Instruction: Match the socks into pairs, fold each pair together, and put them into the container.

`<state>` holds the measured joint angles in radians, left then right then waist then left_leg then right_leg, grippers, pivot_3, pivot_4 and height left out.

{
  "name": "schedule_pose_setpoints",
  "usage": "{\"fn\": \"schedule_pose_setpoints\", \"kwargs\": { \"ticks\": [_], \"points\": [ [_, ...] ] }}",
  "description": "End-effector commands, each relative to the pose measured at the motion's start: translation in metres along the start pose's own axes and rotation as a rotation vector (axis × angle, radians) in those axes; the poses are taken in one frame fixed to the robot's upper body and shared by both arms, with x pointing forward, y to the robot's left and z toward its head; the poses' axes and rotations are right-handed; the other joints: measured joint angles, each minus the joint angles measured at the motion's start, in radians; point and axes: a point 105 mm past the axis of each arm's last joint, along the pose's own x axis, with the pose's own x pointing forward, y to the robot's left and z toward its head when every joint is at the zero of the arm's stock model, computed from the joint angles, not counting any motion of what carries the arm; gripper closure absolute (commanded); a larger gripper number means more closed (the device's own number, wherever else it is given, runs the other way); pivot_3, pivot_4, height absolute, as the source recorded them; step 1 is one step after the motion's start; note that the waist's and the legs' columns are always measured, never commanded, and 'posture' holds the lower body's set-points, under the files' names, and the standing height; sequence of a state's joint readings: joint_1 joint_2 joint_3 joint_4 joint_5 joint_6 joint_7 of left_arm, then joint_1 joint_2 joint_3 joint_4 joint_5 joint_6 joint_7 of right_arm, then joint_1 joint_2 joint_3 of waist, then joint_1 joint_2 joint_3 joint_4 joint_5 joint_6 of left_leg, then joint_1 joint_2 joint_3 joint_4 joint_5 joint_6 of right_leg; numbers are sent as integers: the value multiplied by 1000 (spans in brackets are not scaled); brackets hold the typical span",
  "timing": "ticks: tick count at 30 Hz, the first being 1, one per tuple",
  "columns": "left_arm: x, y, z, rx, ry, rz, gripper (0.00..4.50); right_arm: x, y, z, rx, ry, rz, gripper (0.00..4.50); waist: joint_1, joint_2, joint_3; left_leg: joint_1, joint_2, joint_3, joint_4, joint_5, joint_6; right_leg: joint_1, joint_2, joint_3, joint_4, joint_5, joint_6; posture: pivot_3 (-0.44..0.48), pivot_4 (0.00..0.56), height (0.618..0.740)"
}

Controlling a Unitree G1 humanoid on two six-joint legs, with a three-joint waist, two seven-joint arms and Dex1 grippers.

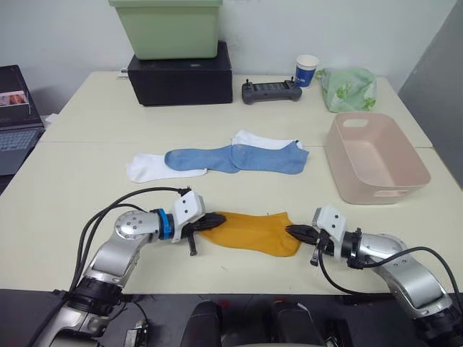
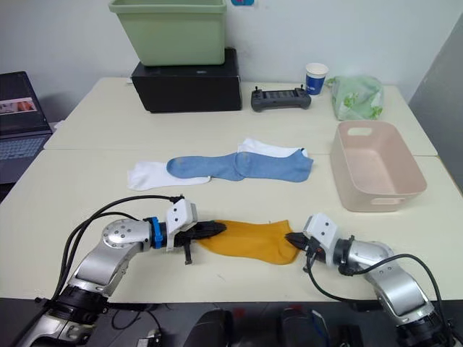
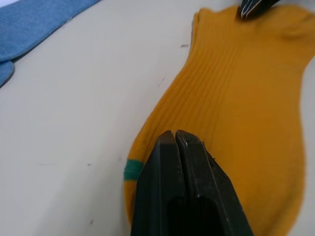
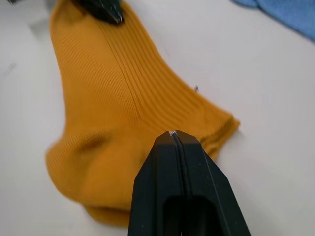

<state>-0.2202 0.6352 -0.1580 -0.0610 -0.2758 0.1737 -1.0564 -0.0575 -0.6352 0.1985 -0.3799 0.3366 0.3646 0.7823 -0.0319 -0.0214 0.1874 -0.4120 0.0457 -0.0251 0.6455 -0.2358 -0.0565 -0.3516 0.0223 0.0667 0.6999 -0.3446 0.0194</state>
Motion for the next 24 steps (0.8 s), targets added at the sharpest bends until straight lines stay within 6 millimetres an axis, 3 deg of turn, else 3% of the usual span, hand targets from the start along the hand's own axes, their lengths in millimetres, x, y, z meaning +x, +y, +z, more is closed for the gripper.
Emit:
{"fn": "schedule_pose_setpoints", "kwargs": {
  "ticks": [1,6,11,14,18,22,24],
  "points": [
    [1,-8,18,22,-48,-27,4465,5,9,14,-22,-37,42,4500,0,0,0,0,0,0,0,0,0,0,0,0,0,0,0,0,150,740],
    [2,-11,-7,4,56,-16,4465,8,11,-18,-23,111,51,4500,0,0,0,-1,-1,0,0,0,0,-1,0,0,0,0,0,0,150,740],
    [-14,-7,-27,-15,140,9,4465,-18,-7,-36,-37,198,-4,4500,3,0,0,0,-1,0,0,0,0,0,0,-1,0,0,0,0,150,740],
    [-18,-4,-20,-27,111,26,4465,-29,-10,-28,4,164,-8,4500,2,0,0,2,-1,0,0,0,0,2,0,0,0,0,0,0,150,740],
    [-16,-6,1,-35,29,23,4465,-38,-14,2,158,44,-19,4500,1,0,0,3,0,0,0,0,0,2,0,0,0,-1,1,0,150,740],
    [-20,-8,15,0,-26,14,4500,-48,-19,4,276,82,-48,3575,1,0,0,2,0,1,0,0,0,2,0,1,0,0,0,0,150,740],
    [-24,-12,21,-9,-55,-11,4119,-47,-25,-4,304,118,-96,2887,1,0,0,2,0,0,-1,0,0,2,0,0,-1,0,0,0,150,740]
  ]
}}
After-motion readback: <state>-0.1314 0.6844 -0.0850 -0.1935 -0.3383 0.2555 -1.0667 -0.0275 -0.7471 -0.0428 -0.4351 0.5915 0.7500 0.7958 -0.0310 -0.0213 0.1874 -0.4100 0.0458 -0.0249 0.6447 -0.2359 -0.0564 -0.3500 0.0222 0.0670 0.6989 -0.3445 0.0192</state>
